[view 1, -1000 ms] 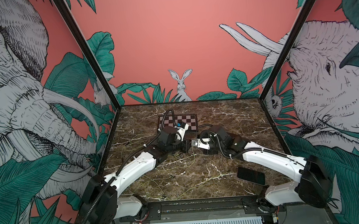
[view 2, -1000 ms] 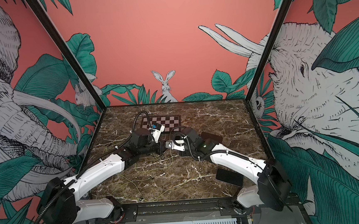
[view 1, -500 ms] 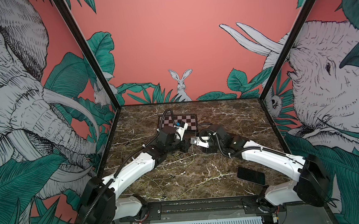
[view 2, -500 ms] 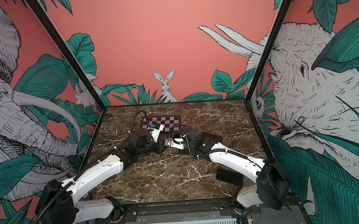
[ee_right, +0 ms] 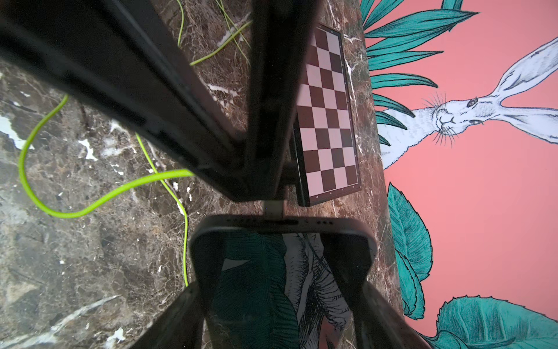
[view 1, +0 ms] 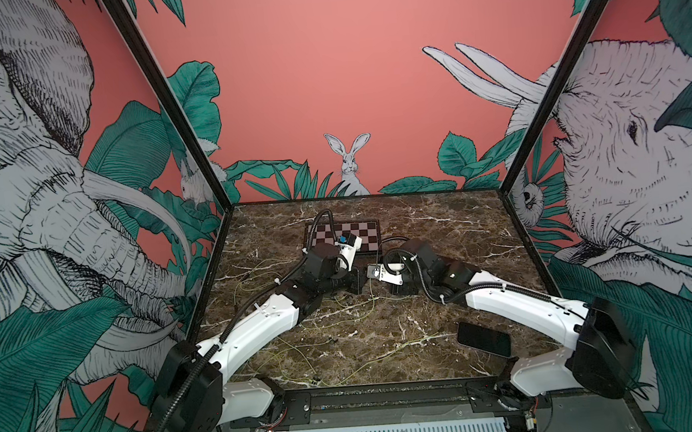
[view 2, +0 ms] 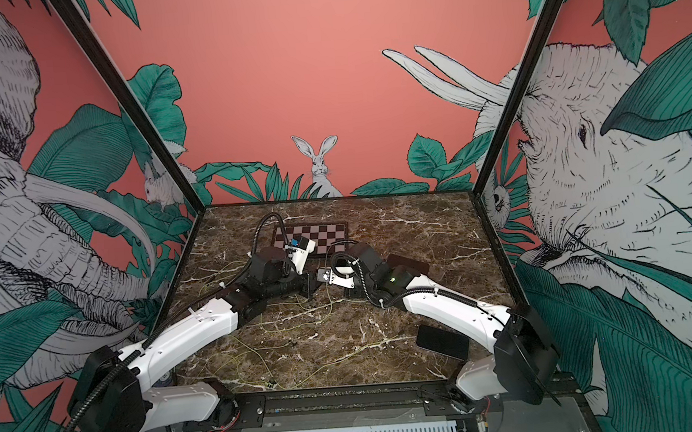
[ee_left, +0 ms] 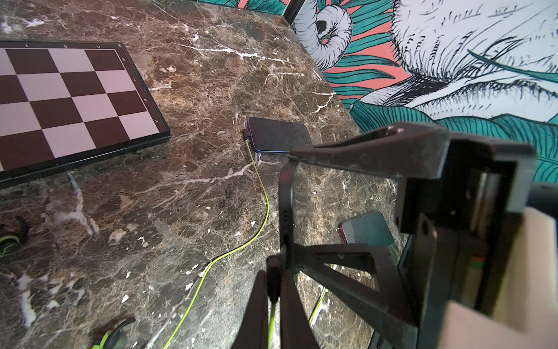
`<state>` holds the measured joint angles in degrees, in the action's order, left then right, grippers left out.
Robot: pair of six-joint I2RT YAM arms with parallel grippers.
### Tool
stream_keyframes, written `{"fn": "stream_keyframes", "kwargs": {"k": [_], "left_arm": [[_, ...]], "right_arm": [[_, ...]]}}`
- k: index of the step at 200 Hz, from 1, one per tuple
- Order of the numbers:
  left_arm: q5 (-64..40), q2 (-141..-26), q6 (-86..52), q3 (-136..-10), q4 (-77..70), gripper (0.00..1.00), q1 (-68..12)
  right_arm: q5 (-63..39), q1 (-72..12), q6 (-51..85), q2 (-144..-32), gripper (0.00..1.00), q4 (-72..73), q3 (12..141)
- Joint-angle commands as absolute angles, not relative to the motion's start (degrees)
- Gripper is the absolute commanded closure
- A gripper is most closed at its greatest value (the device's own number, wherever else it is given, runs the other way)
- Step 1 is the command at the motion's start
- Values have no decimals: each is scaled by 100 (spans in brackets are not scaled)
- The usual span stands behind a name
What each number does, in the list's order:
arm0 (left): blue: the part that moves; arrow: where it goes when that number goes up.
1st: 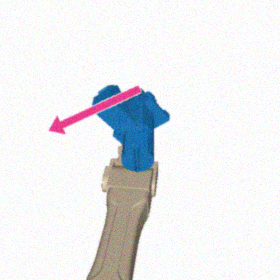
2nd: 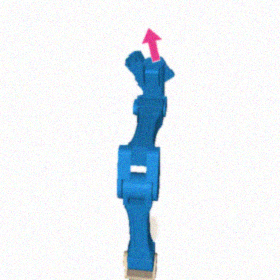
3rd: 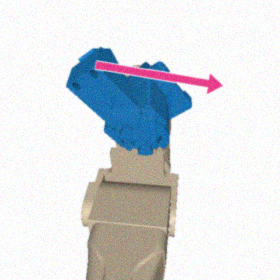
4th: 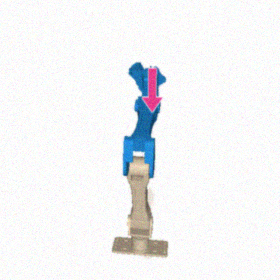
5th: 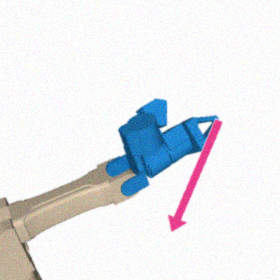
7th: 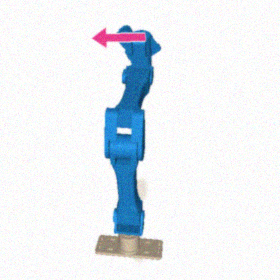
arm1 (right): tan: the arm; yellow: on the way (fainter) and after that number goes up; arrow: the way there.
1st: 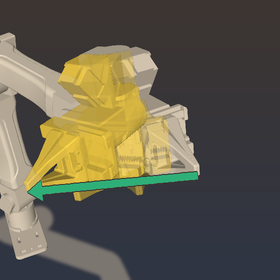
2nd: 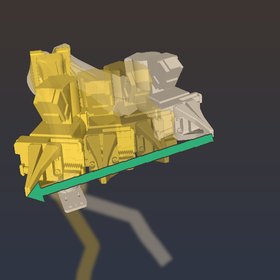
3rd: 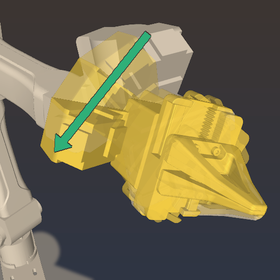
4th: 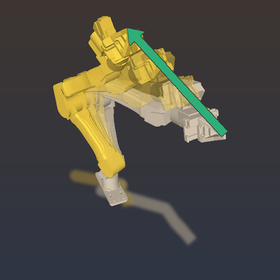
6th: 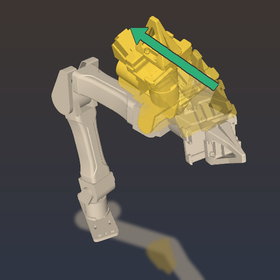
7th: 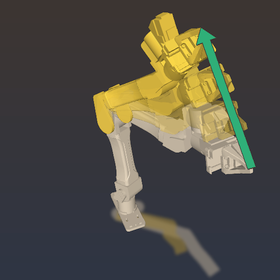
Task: Plug wired earphones into phones
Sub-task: Insert the wired earphone into the phone.
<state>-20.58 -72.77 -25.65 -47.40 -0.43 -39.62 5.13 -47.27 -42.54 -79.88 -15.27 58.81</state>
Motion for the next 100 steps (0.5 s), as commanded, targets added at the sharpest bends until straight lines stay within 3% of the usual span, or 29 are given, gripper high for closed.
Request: {"fn": "stream_keyframes", "kwargs": {"k": [1,100], "left_arm": [[-2176,-7190,-2603,-4696,-156,100,-3978],[-2206,-7257,-2658,-4703,-142,100,-3978]], "right_arm": [[335,-4781,-4201,-7998,37,-1037,6050],[324,-4869,-4206,-8042,37,-961,6065]]}}
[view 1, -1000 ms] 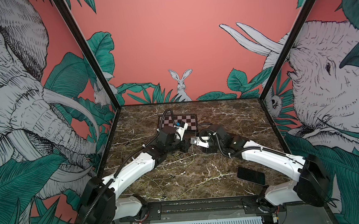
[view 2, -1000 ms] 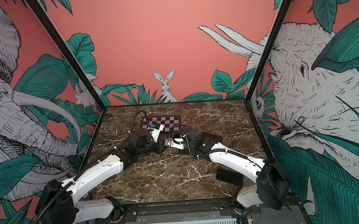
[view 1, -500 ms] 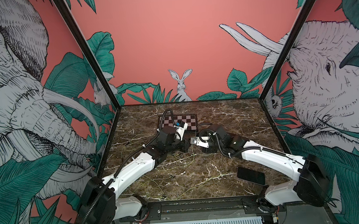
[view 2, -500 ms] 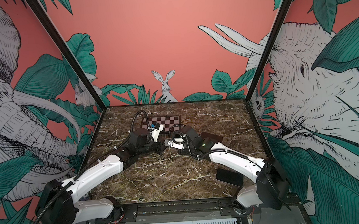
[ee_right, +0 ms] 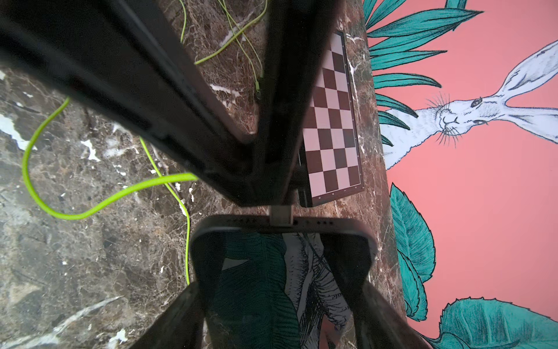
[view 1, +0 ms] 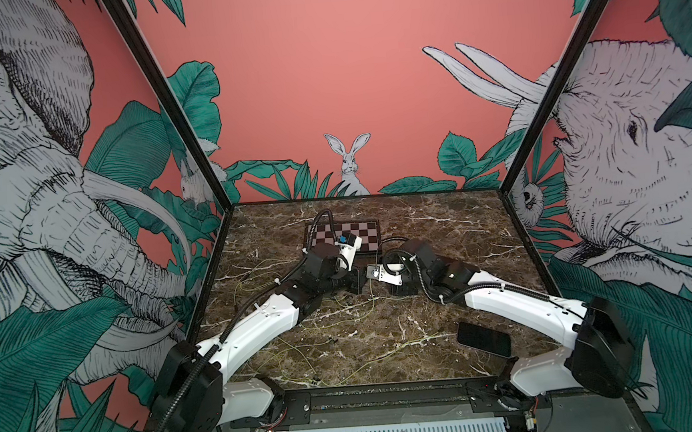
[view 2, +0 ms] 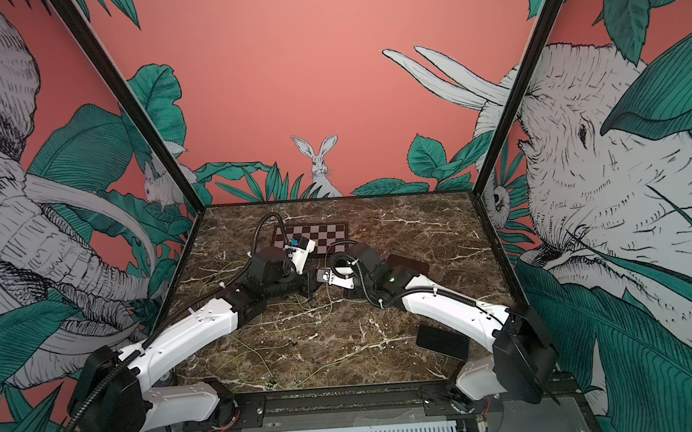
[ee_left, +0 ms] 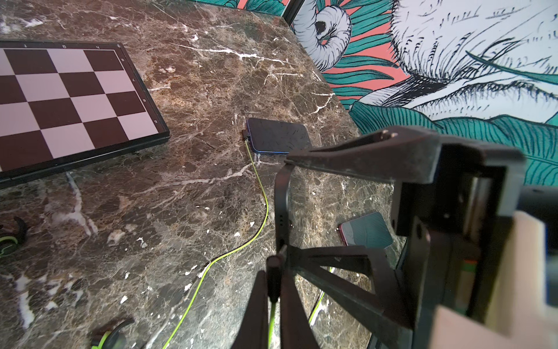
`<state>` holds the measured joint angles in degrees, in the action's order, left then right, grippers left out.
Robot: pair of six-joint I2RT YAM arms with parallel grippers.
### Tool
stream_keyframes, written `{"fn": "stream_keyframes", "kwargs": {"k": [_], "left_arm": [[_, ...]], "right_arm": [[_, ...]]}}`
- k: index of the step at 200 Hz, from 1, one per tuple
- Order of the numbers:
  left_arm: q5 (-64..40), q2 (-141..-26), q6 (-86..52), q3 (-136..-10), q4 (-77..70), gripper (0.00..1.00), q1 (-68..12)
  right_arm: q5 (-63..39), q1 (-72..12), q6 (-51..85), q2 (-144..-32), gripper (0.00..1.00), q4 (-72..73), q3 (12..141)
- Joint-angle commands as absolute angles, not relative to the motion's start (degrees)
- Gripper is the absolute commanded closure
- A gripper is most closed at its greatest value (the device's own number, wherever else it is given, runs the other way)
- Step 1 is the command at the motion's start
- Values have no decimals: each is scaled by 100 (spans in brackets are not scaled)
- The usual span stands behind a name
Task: Plug wired earphones into phones
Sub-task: Insert the wired earphone into the phone.
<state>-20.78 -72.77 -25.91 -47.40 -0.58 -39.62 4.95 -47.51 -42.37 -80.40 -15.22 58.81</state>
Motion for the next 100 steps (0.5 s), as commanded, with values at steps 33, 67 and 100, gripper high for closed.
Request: {"fn": "stream_keyframes", "kwargs": {"k": [33,67,100], "left_arm": [[-2224,-7281,-2664,-4713,-130,100,-3977],[-2077,-7230,-2553,-4765,12,100,-3975],[-1778,-6962,-2461,-4636,-93,100,-3979]], "right_arm": [[343,-4887,-4214,-8033,37,-915,6072],[518,-4887,-4253,-8035,37,-983,6091],[690,-4887,-4290,-8051,37,-1127,6052]]}}
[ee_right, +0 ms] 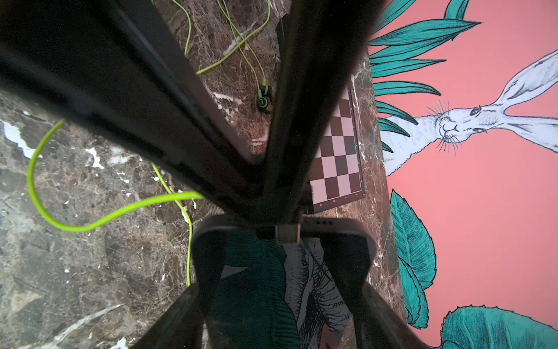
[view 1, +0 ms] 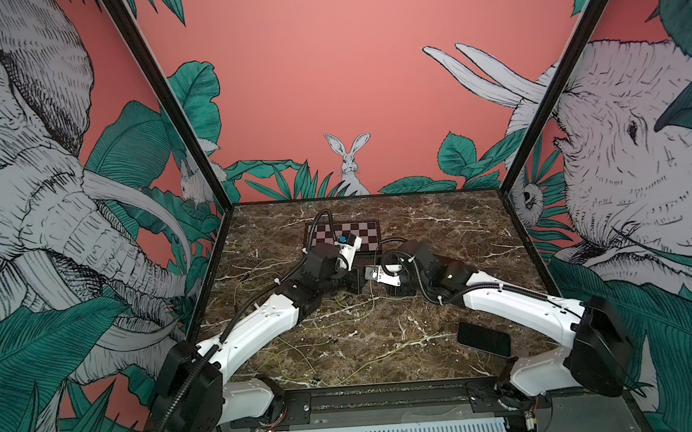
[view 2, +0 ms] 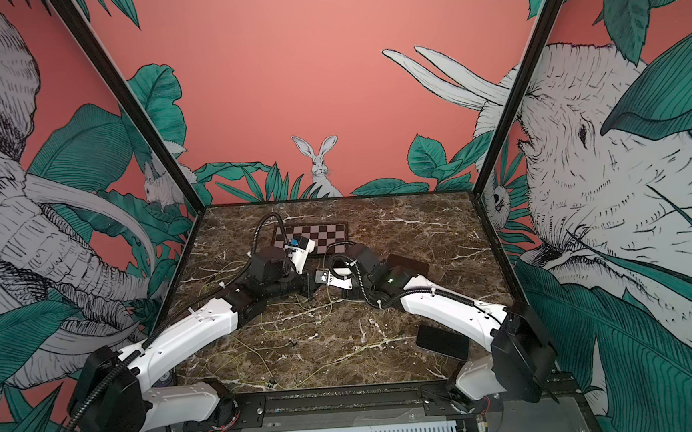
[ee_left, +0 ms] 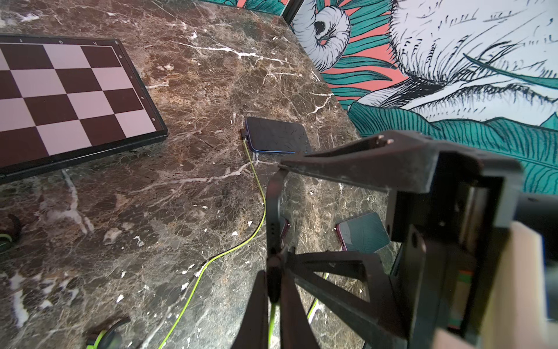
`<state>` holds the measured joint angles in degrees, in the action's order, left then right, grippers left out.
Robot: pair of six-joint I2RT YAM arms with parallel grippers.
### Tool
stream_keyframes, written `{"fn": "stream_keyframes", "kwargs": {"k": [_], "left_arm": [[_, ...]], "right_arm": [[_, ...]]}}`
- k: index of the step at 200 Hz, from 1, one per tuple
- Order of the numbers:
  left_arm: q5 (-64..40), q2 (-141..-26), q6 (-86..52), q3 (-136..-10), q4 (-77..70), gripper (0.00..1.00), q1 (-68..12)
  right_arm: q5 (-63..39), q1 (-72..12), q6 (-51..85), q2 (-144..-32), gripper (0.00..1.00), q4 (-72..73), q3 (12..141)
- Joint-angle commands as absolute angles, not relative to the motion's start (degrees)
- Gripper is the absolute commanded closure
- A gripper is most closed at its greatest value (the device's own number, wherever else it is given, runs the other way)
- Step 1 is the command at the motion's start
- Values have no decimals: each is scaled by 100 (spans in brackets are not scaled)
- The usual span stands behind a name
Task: Plug wired earphones into phones
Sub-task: Insert the wired earphone into the phone.
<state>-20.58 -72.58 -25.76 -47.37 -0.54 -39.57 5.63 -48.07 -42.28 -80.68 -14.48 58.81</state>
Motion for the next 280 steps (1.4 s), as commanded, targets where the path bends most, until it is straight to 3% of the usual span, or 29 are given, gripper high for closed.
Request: {"fn": "stream_keyframes", "kwargs": {"k": [1,280], "left_arm": [[-1768,-6957,-2456,-4625,-104,100,-3976],[-2051,-7443,-2582,-4779,72,100,-4191]], "right_arm": [[692,-4887,-4289,-8051,37,-1126,6050],[448,-5082,-4236,-8068,38,-954,6283]]}}
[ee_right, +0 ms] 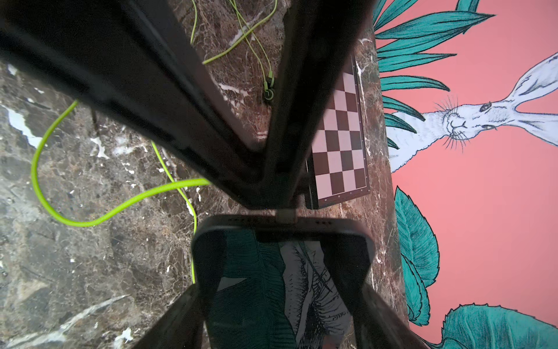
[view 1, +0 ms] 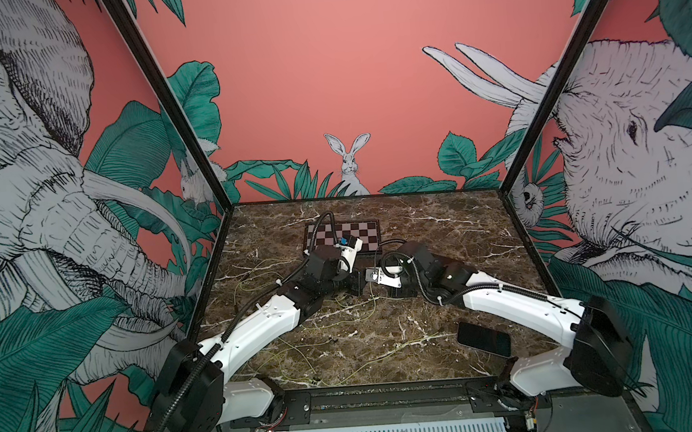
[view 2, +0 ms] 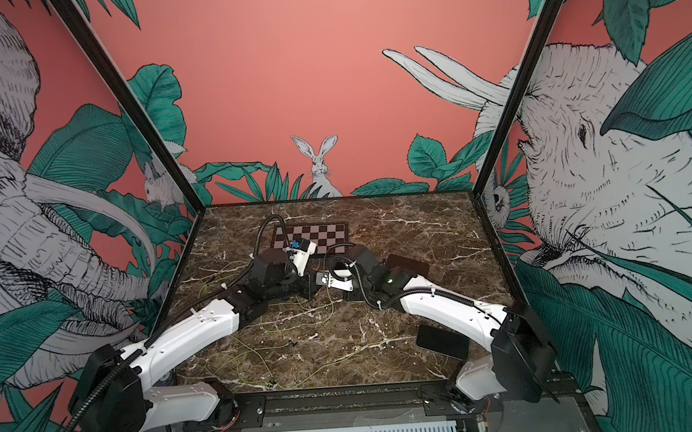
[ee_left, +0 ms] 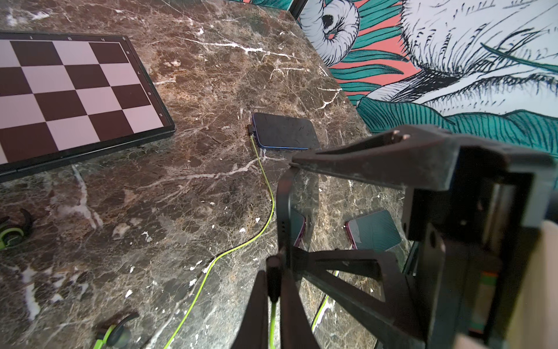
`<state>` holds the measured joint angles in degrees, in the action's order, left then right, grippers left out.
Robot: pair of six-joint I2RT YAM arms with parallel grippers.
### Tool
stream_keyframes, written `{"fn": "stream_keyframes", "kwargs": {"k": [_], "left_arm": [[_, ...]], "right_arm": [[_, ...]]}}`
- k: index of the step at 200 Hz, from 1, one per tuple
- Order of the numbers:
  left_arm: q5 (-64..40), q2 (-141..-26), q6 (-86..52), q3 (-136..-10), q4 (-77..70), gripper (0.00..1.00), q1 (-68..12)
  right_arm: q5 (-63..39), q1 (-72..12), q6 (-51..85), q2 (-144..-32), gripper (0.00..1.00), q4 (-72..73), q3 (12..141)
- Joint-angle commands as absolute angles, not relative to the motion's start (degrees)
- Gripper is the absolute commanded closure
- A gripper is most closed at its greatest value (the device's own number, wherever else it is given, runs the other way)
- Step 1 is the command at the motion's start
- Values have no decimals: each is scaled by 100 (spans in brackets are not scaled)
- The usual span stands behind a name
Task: Plug wired earphones into phones
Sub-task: Insert the wired earphone into the phone.
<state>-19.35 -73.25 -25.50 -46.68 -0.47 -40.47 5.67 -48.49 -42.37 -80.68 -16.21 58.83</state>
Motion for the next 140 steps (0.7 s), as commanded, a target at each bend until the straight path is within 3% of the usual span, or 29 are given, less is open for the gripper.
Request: {"fn": "stream_keyframes", "kwargs": {"k": [1,140], "left_arm": [[-2054,-7444,-2583,-4780,71,100,-4192],[-2391,-7313,-2792,-4611,-416,100,-4201]], "right_arm": [[453,-5086,-4236,-8068,38,-951,6283],[523,-5234,-4179,-7656,39,-1,5625]]}}
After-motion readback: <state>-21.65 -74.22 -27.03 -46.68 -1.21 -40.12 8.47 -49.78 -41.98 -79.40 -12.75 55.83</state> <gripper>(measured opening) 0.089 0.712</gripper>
